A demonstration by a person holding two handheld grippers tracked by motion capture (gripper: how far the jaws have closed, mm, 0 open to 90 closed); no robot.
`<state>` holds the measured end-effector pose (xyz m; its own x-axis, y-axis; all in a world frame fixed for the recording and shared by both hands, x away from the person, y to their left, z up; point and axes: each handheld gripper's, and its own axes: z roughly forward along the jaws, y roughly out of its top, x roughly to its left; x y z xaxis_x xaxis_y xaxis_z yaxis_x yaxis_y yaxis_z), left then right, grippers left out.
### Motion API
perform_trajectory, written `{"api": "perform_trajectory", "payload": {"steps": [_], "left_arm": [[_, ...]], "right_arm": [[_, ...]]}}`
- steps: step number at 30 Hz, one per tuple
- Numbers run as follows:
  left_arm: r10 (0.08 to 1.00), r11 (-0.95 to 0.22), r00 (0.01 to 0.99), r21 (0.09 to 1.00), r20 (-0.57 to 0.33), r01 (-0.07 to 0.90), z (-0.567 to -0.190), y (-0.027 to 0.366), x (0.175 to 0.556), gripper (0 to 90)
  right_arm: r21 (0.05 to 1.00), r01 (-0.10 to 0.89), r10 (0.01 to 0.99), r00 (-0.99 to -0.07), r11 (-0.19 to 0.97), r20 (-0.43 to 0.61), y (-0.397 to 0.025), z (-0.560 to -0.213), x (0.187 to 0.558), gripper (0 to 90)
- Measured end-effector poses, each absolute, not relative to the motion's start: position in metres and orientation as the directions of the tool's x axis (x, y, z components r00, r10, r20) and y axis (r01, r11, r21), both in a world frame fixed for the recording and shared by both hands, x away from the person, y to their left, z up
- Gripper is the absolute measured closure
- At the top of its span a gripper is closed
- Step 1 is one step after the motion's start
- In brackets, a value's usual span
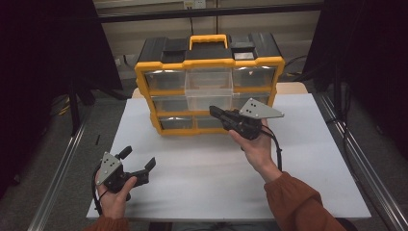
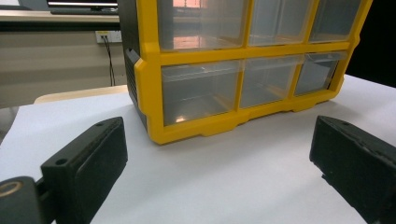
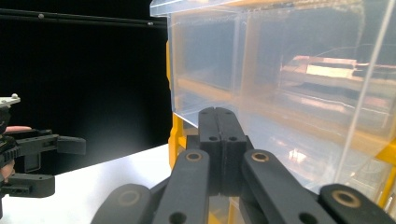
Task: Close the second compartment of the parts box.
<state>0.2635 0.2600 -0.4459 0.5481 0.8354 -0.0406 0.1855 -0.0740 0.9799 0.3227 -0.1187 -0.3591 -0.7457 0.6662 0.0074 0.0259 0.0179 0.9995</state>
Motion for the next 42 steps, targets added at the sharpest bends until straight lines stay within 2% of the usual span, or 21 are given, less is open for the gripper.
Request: {"api": "perform_trajectory", "payload": {"steps": [42], "left_arm": [[0.836, -0.079, 0.548, 0.980, -0.036, 0.184, -0.4457, 0.2608, 0.2634, 4.1]], "right_arm": [[1.000, 0.020, 0.682, -0.732, 0.021, 0.000, -0.1129, -0.3498, 0.3326, 90.0]]}}
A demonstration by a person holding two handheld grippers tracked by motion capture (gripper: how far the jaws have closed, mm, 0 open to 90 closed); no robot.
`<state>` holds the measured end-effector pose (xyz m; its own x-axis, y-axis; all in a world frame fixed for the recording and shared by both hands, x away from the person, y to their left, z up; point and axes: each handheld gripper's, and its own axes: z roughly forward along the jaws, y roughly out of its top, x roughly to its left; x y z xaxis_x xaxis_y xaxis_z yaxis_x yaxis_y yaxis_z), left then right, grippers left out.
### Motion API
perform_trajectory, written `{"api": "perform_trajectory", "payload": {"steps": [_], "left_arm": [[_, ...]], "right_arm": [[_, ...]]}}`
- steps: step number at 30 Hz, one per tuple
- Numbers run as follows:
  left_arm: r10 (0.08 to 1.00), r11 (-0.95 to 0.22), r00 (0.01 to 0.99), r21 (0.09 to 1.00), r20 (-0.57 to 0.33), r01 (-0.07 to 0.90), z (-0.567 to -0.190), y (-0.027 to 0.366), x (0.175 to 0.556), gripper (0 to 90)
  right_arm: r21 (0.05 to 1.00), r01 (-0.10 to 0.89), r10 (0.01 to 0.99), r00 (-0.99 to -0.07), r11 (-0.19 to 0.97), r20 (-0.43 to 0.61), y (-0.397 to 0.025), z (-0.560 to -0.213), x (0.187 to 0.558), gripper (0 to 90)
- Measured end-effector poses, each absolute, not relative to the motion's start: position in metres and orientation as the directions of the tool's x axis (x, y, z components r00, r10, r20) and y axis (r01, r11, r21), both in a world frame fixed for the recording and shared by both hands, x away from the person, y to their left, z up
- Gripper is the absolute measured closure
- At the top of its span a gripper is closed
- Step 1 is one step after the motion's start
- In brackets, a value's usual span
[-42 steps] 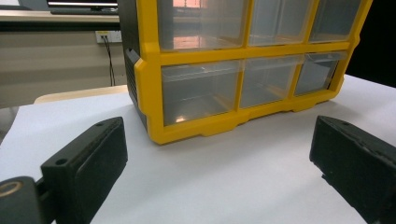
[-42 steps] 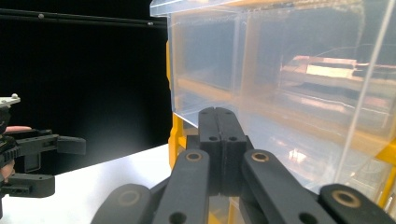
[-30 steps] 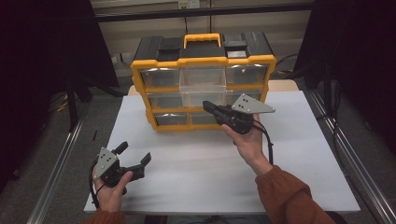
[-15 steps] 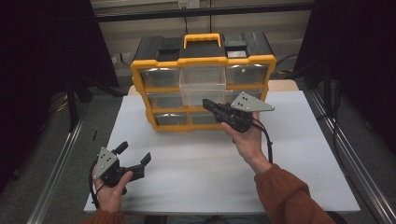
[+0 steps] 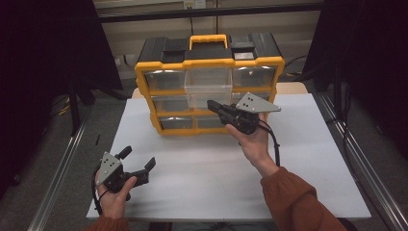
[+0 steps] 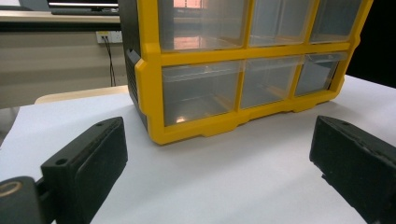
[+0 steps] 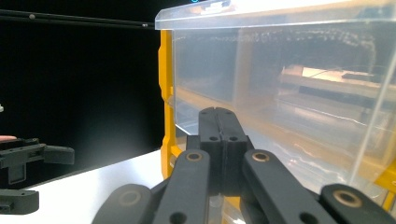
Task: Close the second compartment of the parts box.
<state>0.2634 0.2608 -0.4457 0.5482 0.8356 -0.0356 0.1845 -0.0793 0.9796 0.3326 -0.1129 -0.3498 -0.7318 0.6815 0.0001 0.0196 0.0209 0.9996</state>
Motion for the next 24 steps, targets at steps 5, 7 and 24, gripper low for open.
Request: {"api": "perform_trajectory", "payload": {"steps": [5, 7, 24], "left_arm": [[0.839, -0.078, 0.543, 0.980, -0.035, 0.184, -0.4457, 0.2605, 0.2634, 4.1], [0.833, -0.074, 0.552, 0.981, -0.039, 0.180, -0.4460, 0.2606, 0.2637, 4.1], [0.836, -0.082, 0.549, 0.981, -0.028, 0.175, -0.4456, 0.2614, 0.2636, 4.1]], "right_arm": [[1.000, 0.019, 0.682, -0.731, 0.023, -0.001, -0.1130, -0.3501, 0.3340, 90.0], [1.000, 0.021, 0.685, -0.729, 0.020, 0.001, -0.1134, -0.3499, 0.3349, 90.0], [1.000, 0.024, 0.693, -0.721, 0.014, 0.008, -0.1127, -0.3494, 0.3408, 90.0]]}}
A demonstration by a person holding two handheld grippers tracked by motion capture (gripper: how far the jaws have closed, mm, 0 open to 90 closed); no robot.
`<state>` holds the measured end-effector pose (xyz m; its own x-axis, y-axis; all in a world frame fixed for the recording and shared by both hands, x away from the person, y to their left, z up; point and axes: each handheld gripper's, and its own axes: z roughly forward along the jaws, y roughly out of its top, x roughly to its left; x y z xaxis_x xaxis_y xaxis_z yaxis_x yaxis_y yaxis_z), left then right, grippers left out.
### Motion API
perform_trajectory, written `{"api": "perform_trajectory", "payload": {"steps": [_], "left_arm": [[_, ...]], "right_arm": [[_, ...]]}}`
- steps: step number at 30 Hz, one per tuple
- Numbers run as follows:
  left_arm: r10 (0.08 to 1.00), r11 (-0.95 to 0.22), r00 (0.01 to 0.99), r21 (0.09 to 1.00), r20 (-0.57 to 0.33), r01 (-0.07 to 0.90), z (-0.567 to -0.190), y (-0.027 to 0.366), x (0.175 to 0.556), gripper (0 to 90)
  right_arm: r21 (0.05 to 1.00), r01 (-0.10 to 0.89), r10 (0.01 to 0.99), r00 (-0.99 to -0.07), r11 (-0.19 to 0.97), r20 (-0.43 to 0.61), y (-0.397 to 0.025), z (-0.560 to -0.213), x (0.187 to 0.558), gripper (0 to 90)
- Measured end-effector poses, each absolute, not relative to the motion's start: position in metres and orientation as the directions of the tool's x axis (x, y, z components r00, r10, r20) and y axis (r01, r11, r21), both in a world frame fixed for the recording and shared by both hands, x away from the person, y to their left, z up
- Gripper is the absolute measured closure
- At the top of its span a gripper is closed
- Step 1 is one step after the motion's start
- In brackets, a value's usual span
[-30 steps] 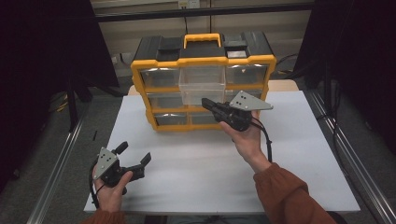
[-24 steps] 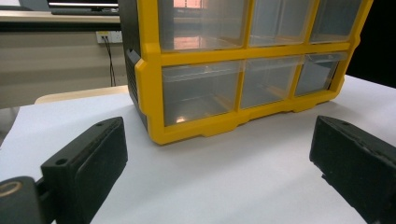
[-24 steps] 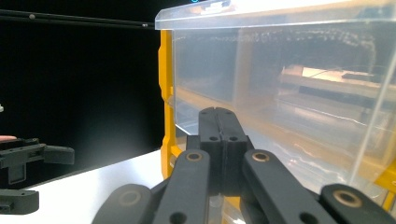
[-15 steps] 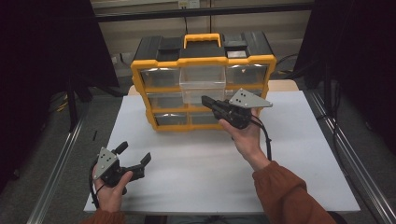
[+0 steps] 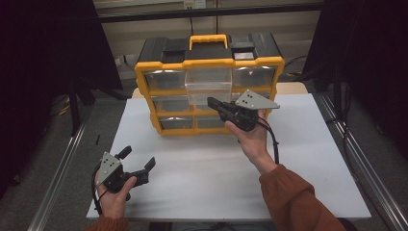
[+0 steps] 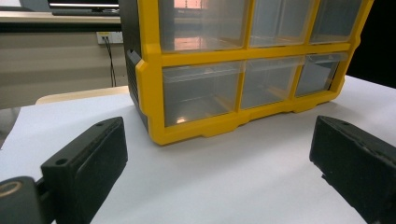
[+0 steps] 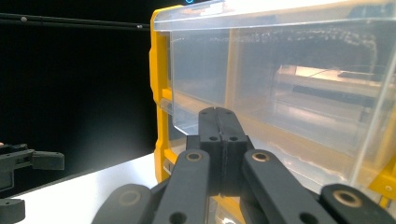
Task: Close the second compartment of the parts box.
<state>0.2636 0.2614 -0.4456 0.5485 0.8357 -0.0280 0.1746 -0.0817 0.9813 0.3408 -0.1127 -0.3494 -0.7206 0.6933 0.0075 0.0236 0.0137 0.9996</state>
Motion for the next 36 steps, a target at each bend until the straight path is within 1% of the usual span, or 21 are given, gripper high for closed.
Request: {"api": "perform_trajectory", "payload": {"steps": [13, 19, 30, 36], "left_arm": [[0.837, -0.070, 0.545, 0.980, -0.044, 0.187, -0.446, 0.260, 0.264, 4.1], [0.840, -0.086, 0.542, 0.979, -0.028, 0.183, -0.446, 0.261, 0.263, 4.1], [0.838, -0.077, 0.544, 0.980, -0.037, 0.185, -0.446, 0.260, 0.263, 4.1], [0.839, -0.088, 0.544, 0.979, -0.027, 0.185, -0.446, 0.261, 0.263, 4.1]], "right_arm": [[1.000, 0.025, 0.700, -0.714, 0.012, 0.010, -0.111, -0.349, 0.345, 90.0], [1.000, 0.020, 0.700, -0.714, 0.016, 0.003, -0.108, -0.348, 0.346, 90.0], [1.000, 0.018, 0.703, -0.711, 0.021, -0.002, -0.106, -0.346, 0.350, 90.0], [1.000, 0.019, 0.707, -0.708, 0.019, 0.000, -0.106, -0.346, 0.352, 90.0]]}}
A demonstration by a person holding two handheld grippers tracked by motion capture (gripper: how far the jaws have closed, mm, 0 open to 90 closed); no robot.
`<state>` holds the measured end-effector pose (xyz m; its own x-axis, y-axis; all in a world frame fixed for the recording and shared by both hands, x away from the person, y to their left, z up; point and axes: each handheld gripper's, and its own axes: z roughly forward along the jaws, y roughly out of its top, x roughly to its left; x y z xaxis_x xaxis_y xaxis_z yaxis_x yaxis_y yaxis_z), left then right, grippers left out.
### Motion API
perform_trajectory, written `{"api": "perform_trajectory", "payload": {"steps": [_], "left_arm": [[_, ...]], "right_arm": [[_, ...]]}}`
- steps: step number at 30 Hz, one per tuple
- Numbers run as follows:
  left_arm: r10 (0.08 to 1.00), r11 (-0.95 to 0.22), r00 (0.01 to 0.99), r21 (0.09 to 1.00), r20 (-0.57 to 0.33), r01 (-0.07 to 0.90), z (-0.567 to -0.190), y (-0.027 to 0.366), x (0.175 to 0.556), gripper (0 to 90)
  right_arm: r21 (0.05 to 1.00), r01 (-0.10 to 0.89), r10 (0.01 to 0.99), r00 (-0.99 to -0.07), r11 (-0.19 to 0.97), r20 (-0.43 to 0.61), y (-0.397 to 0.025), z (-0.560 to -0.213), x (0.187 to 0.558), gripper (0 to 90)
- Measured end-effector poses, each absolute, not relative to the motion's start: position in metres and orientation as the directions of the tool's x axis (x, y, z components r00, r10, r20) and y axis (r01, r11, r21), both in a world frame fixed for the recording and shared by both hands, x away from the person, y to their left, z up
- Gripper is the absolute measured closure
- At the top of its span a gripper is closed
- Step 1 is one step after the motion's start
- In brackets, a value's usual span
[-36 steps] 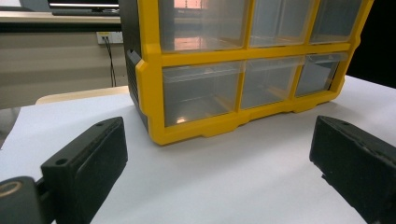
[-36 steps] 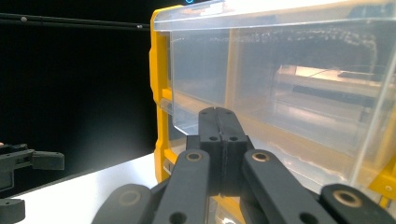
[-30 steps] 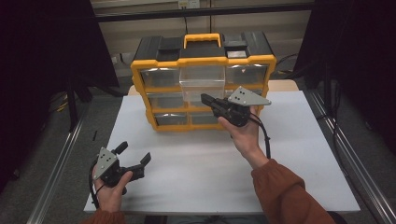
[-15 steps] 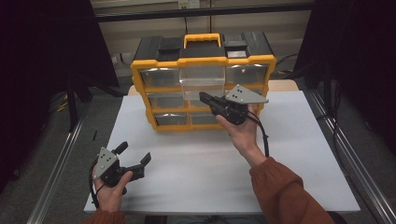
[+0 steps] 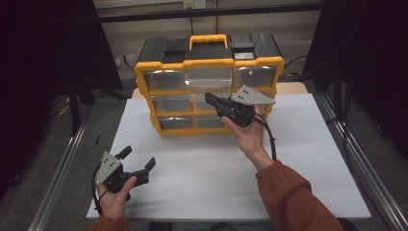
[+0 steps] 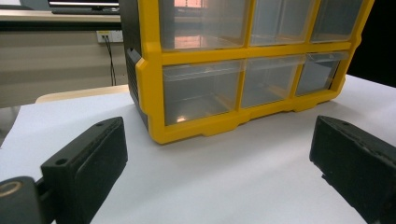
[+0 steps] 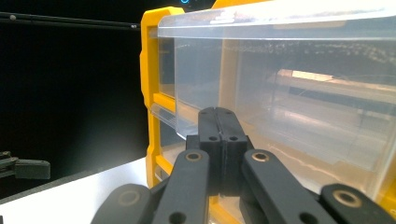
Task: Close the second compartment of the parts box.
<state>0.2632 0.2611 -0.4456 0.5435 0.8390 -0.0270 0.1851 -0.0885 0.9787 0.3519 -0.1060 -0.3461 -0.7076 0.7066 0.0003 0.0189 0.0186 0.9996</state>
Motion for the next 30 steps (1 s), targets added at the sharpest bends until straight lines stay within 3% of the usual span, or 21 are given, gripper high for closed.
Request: {"api": "perform_trajectory", "payload": {"steps": [30], "left_arm": [[0.838, -0.078, 0.544, 0.980, -0.036, 0.185, -0.446, 0.260, 0.263, 4.0]], "right_arm": [[1.000, 0.001, 0.739, -0.674, 0.028, -0.020, -0.107, -0.345, 0.362, 90.0]]}}
